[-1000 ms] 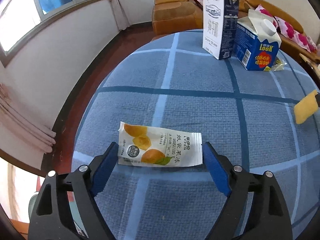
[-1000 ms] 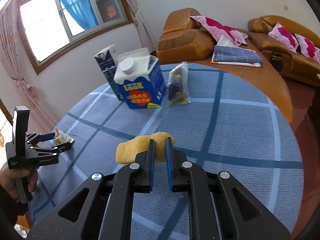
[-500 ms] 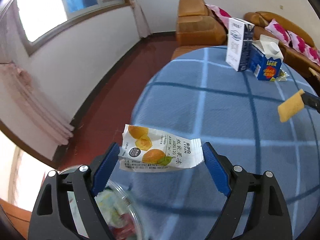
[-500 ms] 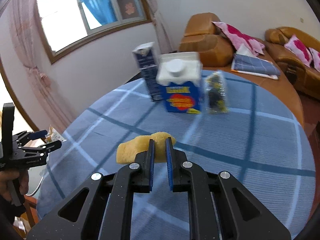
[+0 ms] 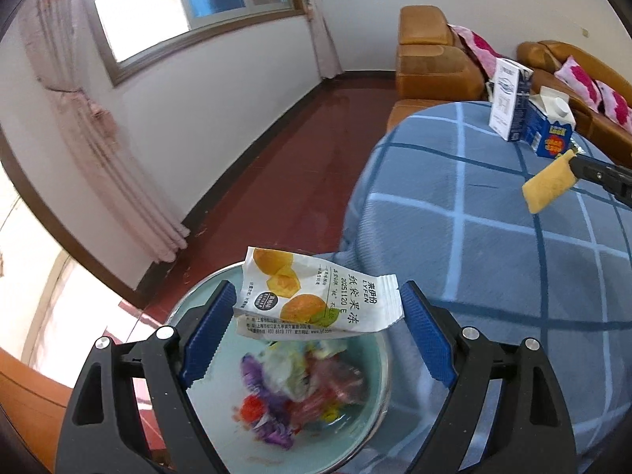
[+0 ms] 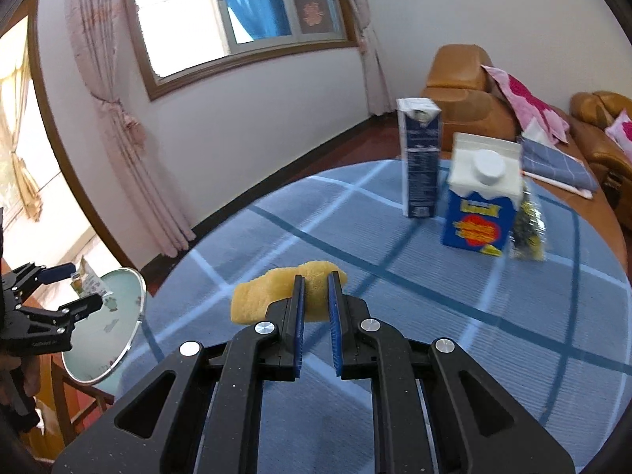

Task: Collect trash
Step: 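Carry the snack packet and yellow sponge over the blue bin with both tools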

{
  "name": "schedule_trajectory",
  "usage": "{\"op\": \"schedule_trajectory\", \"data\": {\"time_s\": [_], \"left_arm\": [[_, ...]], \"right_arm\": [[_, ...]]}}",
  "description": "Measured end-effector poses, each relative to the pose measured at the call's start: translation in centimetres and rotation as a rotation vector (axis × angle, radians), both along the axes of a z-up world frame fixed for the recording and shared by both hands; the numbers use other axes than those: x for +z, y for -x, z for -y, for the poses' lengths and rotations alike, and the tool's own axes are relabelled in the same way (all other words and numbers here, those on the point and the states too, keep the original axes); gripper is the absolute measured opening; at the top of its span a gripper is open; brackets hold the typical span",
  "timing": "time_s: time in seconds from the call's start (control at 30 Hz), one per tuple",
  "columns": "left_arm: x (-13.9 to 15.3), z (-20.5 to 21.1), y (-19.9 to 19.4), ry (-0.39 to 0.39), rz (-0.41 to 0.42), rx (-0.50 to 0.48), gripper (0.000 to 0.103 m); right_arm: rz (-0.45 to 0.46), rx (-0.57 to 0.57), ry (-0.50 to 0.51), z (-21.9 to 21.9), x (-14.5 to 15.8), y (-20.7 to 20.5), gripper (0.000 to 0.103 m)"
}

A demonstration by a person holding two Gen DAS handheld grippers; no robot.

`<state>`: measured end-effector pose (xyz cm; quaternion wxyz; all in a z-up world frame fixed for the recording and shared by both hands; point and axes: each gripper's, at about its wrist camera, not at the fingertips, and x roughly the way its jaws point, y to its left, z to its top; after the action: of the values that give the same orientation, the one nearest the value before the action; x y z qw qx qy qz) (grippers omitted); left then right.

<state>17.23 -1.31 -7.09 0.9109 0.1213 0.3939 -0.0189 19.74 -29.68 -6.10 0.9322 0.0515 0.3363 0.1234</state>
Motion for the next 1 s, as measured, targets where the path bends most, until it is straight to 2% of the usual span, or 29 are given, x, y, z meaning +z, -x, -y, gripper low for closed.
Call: {"op": "schedule_trajectory", "data": {"time_s": [0.4, 1.0], "left_arm": [[0.9, -4.9, 3.0, -0.021, 0.032, 0.093, 0.084], [0.8, -9.1, 5.3, -0.037, 0.041, 0.175, 0.084]], "right_arm": [[0.025, 0.115, 0.029, -6.4, 0.7, -0.4, 0.012], [0.014, 0.256, 0.088, -14.4, -0.5, -0.8, 0.013]]}}
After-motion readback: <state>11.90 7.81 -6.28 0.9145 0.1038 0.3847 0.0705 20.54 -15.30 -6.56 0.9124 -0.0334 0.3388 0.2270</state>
